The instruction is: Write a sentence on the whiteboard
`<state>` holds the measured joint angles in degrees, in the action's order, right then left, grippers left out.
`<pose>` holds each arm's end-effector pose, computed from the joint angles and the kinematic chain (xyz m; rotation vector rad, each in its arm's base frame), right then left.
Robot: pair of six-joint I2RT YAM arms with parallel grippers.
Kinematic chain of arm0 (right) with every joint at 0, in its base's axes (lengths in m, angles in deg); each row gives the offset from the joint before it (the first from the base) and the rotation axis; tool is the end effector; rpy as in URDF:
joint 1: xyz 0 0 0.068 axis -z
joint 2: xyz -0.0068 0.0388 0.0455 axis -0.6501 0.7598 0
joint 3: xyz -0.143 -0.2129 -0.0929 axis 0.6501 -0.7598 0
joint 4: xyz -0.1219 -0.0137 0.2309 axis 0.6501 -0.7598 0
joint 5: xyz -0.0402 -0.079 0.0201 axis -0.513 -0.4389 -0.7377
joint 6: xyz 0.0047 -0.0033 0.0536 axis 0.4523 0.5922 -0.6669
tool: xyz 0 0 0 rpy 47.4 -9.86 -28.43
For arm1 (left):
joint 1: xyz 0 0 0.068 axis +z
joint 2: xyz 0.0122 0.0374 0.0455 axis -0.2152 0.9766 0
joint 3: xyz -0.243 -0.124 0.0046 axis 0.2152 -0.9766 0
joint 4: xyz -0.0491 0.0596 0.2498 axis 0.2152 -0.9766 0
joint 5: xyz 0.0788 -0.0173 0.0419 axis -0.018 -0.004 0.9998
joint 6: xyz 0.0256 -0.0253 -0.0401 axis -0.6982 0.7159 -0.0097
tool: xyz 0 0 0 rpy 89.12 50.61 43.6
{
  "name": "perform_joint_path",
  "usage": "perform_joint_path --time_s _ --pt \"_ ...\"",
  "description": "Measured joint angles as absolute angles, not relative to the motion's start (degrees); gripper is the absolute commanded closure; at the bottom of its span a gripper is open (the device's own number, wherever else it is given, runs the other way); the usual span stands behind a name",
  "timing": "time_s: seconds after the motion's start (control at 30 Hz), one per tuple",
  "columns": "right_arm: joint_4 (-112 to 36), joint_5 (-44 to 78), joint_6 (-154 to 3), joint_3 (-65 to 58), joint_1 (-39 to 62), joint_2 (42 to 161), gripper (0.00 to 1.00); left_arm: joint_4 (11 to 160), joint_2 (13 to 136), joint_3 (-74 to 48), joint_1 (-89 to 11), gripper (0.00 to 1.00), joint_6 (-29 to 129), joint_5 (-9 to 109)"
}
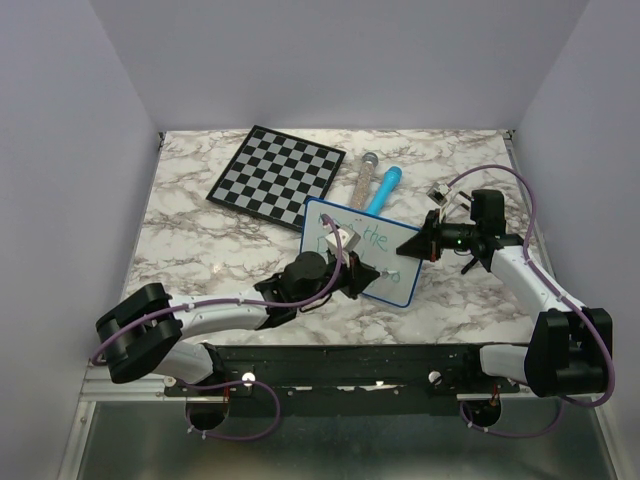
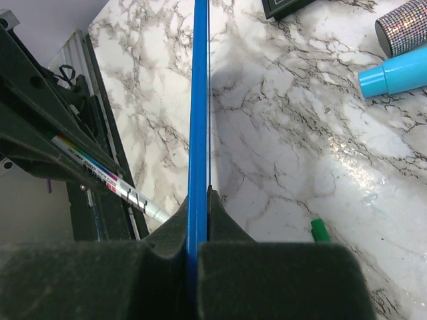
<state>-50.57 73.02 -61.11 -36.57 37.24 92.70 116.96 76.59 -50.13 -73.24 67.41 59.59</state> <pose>0.2459 0.0463 0.2368 -0.7382 1.9379 1.2172 0.1436 -0.2551 0.2337 0.4917 1.7943 -1.1101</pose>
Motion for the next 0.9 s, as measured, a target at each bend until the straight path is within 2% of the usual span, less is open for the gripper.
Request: perform_joint_path --time_s 0.47,0.9 --pt "-50.6 73.0 -61.1 -36.6 37.2 92.7 0.99 118.3 81.0 -44.4 -73.2 1.00 67.2 58.0" --pt "-50.5 72.9 -61.0 -36.6 37.2 92.7 0.99 117.2 82.1 -44.3 -73.3 1.00 67.3 57.0"
